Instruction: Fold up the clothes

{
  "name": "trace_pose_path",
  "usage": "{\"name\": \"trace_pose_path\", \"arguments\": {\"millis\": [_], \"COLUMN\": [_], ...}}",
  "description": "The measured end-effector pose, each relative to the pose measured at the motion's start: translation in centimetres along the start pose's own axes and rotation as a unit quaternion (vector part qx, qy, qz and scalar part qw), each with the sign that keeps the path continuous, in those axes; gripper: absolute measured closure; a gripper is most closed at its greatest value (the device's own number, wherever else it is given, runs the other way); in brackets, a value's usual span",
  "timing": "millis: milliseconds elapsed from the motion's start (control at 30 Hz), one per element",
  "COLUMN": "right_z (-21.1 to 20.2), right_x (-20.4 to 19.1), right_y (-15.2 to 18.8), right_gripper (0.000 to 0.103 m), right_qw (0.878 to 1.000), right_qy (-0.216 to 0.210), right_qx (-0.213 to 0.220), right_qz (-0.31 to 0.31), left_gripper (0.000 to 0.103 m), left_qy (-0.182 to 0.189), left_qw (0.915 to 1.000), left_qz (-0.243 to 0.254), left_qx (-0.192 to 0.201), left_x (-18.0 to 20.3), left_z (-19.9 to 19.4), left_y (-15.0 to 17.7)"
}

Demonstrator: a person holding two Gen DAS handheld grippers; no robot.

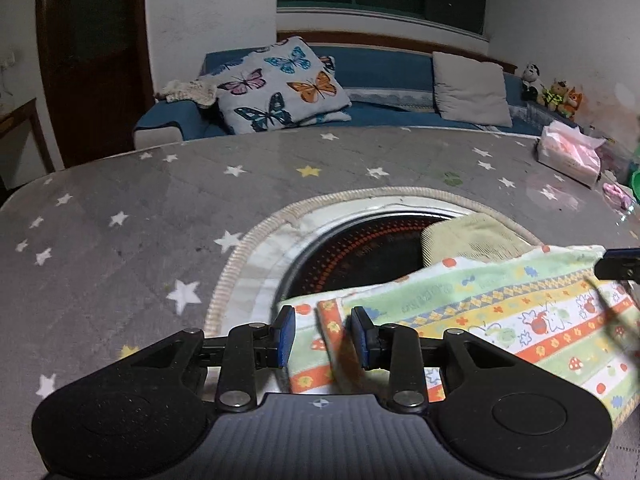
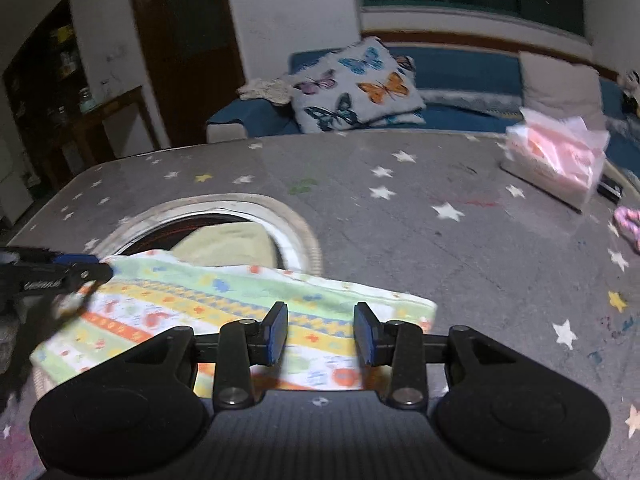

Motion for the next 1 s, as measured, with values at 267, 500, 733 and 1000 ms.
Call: {"name": "trace_pose_path", "arguments": {"millis": [267,500,733,1000], "right_z": [-2.3,-1.8,0.1,0.1], "right_x": [-9.6,-18.9,-23.2,-22.7], "right_y": [0.9,3.8,5.7,5.0], "right_gripper": [0.06,0.06,0.061,0.09], "right_qw": [0.991,0.964,0.947,0.955], "right_qy": [-0.097,-0.156,-0.167,-0.168], "right_qx": [0.001,-0.014,-0.024,-0.02], "right_qz": [-0.095,-0.213,-0.274,-0.244], "left_gripper": [0.039,0.031,0.029,0.026], "left_qy": [-0.018,-0.01,0.024,0.062], "left_qw": [0.9989,0.9968,0.9921,0.9839], "left_qz": [-0.04,-0.078,-0.123,-0.166], "left_qx": [0.019,0.015,0.001,-0.025], "left_x": [-2.6,-3.8,-4.2,-3.0], "left_z": [-3.7,-5.8,-6.7,-5.9], "left_y": [-0.1,1.4,2.8,3.4]}}
Point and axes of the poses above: each gripper's, at about its wrist camera, not at the fingertips, and z roughly the way its jaws point, x to its right, y to its underside, the point moved 9 cm from there along z, roughly the way its jaws point, and after that the axes turned 2 degrees about x, right-handed, at the moved point
